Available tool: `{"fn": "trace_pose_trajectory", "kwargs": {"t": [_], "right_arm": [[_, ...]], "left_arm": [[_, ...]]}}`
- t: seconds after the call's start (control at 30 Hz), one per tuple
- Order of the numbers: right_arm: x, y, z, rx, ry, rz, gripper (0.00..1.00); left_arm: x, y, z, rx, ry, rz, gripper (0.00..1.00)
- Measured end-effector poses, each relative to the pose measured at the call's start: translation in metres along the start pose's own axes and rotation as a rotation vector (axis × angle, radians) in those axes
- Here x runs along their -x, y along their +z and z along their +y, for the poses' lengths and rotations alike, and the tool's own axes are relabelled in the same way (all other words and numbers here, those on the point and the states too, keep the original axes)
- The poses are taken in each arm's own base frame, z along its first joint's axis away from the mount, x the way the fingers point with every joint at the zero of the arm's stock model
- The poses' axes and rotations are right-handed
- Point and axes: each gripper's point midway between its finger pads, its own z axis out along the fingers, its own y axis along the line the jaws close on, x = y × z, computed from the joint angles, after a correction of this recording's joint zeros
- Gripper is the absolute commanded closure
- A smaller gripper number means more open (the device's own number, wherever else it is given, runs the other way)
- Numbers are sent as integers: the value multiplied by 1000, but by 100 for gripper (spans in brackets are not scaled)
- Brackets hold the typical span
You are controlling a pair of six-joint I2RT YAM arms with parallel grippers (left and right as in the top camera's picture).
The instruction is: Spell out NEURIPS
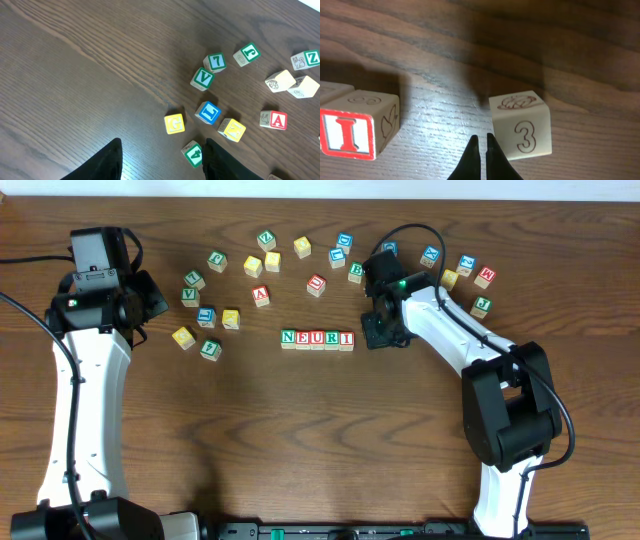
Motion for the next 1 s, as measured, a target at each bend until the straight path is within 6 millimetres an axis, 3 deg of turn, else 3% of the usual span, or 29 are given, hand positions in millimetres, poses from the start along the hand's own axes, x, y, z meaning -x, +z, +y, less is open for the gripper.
{"fn": "trace_pose_trajectory", "kwargs": {"t": [0.4, 0.73, 1.0], "right_arm": [[7, -12, 3, 14, -18, -19, 99], [10, -13, -19, -13, 24, -19, 99], [10, -13, -20, -13, 25, -19, 99]], "left_arm": [[0, 0, 0, 0, 0, 0, 50], [0, 0, 0, 0, 0, 0, 50], [0, 0, 0, 0, 0, 0, 50]]}}
